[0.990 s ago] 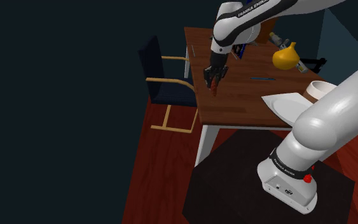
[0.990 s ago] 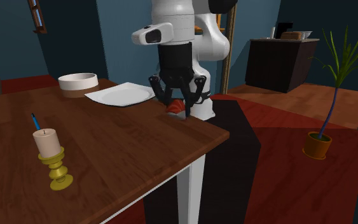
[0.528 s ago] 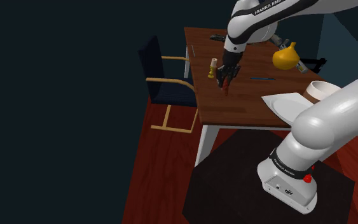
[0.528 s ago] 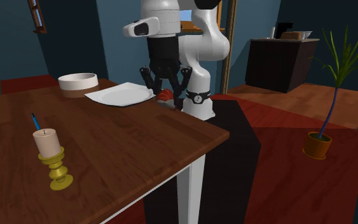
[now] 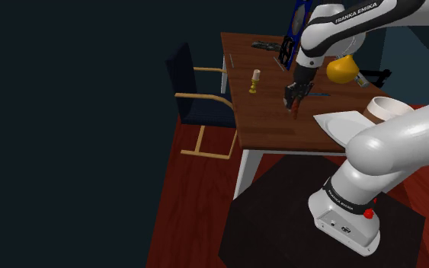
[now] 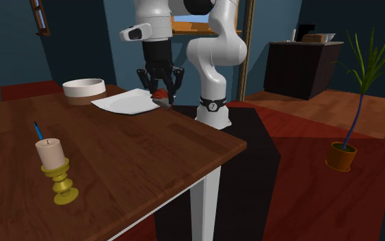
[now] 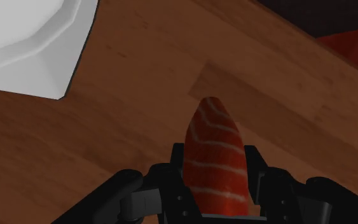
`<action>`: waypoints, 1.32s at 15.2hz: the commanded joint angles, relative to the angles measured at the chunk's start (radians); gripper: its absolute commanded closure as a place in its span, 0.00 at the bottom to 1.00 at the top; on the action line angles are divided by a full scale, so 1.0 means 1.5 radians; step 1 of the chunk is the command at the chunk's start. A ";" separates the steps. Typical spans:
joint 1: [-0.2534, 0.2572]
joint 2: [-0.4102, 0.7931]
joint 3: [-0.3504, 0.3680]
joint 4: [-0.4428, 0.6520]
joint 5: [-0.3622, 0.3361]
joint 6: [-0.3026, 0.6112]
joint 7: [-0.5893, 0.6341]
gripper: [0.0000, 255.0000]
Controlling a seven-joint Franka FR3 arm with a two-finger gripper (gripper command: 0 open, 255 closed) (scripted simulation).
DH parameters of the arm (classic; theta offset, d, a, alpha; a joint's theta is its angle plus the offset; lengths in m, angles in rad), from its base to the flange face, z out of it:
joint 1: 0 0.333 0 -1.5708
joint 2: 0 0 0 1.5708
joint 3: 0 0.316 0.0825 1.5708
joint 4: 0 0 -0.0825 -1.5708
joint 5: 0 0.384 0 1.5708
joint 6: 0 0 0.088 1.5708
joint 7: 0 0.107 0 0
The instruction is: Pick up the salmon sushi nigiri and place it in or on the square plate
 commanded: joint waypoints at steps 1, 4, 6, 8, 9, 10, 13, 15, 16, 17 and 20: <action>-0.025 -0.033 -0.024 -0.019 -0.023 -0.014 -0.032 1.00; -0.062 -0.067 -0.060 -0.039 -0.056 -0.026 -0.078 1.00; -0.087 -0.084 -0.086 -0.048 -0.080 -0.034 -0.110 1.00; -0.113 -0.098 -0.112 -0.053 -0.104 -0.041 -0.142 1.00; -0.126 -0.103 -0.125 -0.054 -0.116 -0.044 -0.159 1.00; -0.138 -0.107 -0.139 -0.054 -0.128 -0.047 -0.176 1.00; -0.174 -0.112 -0.181 -0.050 -0.162 -0.052 -0.229 1.00; -0.196 -0.110 -0.210 -0.042 -0.184 -0.054 -0.264 1.00; -0.206 -0.107 -0.225 -0.037 -0.194 -0.055 -0.282 1.00; -0.215 -0.103 -0.239 -0.031 -0.204 -0.054 -0.300 1.00; -0.238 -0.086 -0.285 -0.008 -0.229 -0.052 -0.353 1.00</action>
